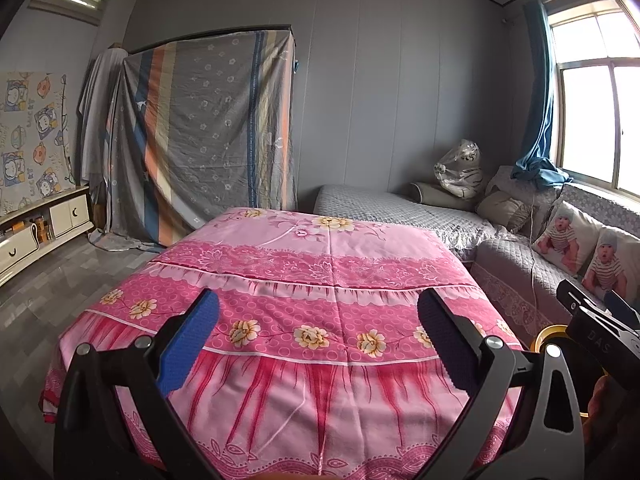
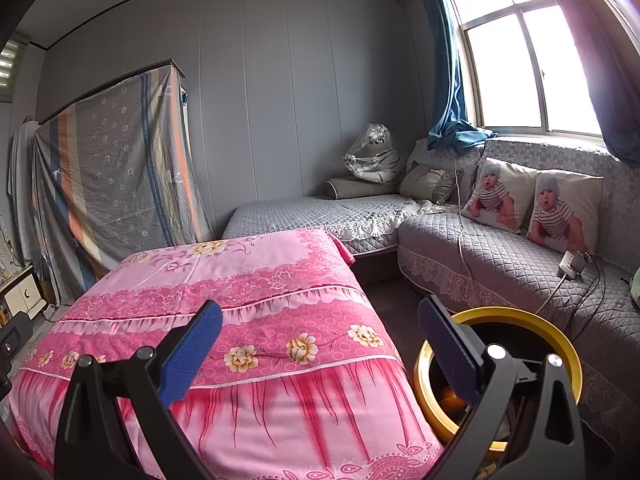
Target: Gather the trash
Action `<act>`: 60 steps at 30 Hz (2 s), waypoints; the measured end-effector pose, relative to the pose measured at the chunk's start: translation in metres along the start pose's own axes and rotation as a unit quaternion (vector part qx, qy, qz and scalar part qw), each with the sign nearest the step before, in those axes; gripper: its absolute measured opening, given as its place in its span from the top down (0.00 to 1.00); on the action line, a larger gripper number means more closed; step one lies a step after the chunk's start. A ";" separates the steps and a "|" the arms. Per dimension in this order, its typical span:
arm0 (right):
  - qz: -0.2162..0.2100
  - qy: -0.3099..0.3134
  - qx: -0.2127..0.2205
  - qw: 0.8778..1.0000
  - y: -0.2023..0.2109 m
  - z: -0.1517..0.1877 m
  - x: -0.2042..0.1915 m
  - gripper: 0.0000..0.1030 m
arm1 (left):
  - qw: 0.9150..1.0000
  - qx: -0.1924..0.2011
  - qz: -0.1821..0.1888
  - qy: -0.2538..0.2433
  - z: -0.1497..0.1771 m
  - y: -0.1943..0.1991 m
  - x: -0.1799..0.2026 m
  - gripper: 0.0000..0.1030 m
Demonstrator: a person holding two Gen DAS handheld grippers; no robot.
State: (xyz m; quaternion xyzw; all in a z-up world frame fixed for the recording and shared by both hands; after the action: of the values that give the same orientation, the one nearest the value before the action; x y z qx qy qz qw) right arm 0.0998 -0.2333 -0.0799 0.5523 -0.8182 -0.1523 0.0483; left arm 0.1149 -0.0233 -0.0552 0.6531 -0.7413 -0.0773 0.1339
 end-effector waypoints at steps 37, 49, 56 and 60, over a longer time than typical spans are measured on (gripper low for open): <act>0.002 -0.002 -0.009 1.000 -0.003 0.004 0.003 0.08 | 1.000 -0.013 0.014 -0.002 0.007 -0.007 0.001 0.08; 0.002 -0.002 -0.010 1.000 -0.003 0.004 0.003 0.08 | 1.000 -0.014 0.017 -0.003 0.006 -0.009 0.002 0.08; 0.003 -0.002 -0.010 1.000 -0.004 0.005 0.005 0.08 | 1.000 -0.015 0.019 -0.003 0.006 -0.009 0.002 0.08; 0.002 -0.002 -0.011 1.000 -0.004 0.005 0.005 0.08 | 1.000 -0.015 0.019 -0.003 0.006 -0.009 0.002 0.08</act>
State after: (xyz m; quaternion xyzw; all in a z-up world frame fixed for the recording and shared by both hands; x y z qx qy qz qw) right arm 0.1005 -0.2379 -0.0867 0.5498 -0.8175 -0.1628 0.0530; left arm 0.1216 -0.0268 -0.0634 0.6363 -0.7529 -0.0878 0.1430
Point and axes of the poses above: each gripper's, at about its wrist camera, not at the fingertips, and y roughly against the way its jaws point, x to its right, z to its underside, the point moved 9 cm from there along -y, roughly the way its jaws point, and after that the axes turned 3 degrees about z, right-handed, at the moved point
